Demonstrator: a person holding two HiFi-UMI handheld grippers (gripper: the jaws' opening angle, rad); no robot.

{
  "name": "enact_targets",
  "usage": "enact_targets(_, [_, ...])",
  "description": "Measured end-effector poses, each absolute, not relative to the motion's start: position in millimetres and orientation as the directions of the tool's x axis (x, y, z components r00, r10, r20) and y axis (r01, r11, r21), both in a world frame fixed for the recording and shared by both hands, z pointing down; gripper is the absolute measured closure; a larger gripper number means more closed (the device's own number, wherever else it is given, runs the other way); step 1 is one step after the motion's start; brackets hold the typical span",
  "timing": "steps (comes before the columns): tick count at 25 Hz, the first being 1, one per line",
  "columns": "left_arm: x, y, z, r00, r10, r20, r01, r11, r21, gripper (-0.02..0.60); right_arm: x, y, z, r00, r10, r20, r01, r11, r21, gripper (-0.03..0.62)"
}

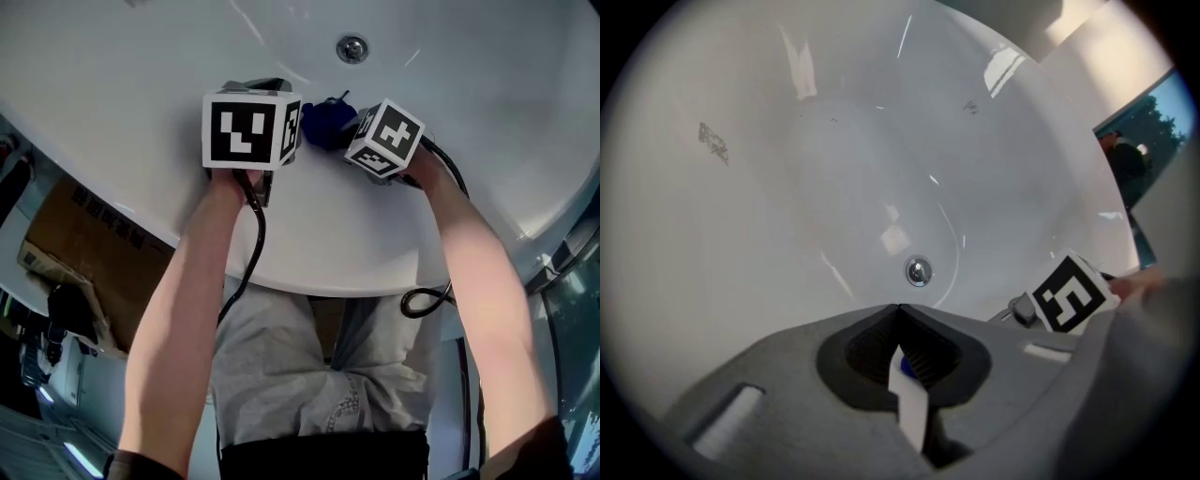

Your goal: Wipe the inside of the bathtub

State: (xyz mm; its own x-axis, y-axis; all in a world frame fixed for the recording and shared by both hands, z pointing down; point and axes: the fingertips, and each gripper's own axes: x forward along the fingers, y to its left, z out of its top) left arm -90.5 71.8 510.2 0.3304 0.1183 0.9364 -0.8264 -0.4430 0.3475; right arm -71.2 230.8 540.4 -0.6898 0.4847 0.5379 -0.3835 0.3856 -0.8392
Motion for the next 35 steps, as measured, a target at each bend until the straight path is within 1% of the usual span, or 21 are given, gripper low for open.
enact_targets(4, [-91.2,76.1,503.8,0.333,0.106,0.937,-0.83,-0.438,0.344,0.58,-73.6,241.8,518.1,-0.697,0.505,0.509,-0.326,0.408,-0.853,0.572])
enact_targets(12, [-69.2,91.2,493.1,0.334,0.098,0.938,-0.83,-0.442,0.342,0.58,-57.5,267.1,468.8,-0.716,0.545,0.436,-0.202,0.436,-0.877,0.574])
enact_targets(23, [-61.9,100.1,480.6,0.33,0.092,0.939,-0.826,-0.454,0.335,0.58,-50.1,293.7,392.2,-0.703,0.631,0.328,-0.009,0.452,-0.892,0.574])
enact_targets(32, [-64.7,114.1,474.4,0.335,0.103,0.937,-0.818,-0.462,0.343,0.58,-59.9,319.2,331.4,-0.67,0.7,0.246,0.123,0.431,-0.894,0.574])
enact_targets(35, [-69.8,115.0,474.8,0.338,0.094,0.936,-0.816,-0.466,0.341,0.58,-65.1,326.4,312.5,-0.662,0.725,0.19,0.173,0.395,-0.902,0.574])
